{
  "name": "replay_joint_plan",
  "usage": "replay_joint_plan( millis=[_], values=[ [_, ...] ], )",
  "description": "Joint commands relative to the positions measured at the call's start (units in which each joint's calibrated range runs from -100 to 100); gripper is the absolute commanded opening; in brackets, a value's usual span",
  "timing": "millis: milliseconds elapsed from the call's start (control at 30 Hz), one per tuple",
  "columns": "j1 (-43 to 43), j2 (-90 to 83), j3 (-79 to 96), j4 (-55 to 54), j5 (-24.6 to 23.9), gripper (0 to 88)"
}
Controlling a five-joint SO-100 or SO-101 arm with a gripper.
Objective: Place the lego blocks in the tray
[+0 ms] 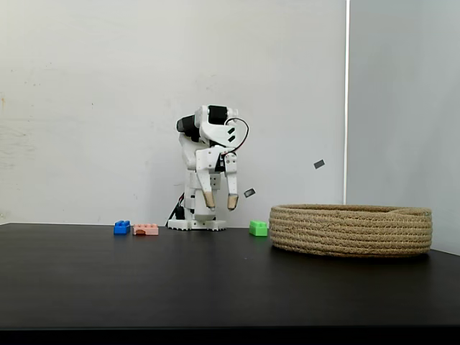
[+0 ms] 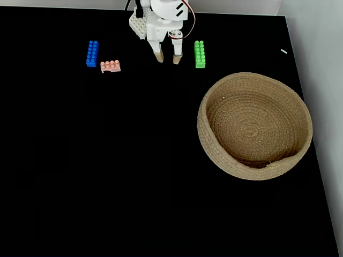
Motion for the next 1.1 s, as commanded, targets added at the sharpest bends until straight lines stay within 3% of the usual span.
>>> replay_joint_plan(
  millis=[0,433,1067],
  values=[
    [-4.5,5.2,-11.7,5.8,-2.6,16.4],
    [-19.3,13.9,-16.1,13.6,-7.5,18.7],
    [-26.6,26.2,-13.3,1.4,-9.4,25.5]
  ],
)
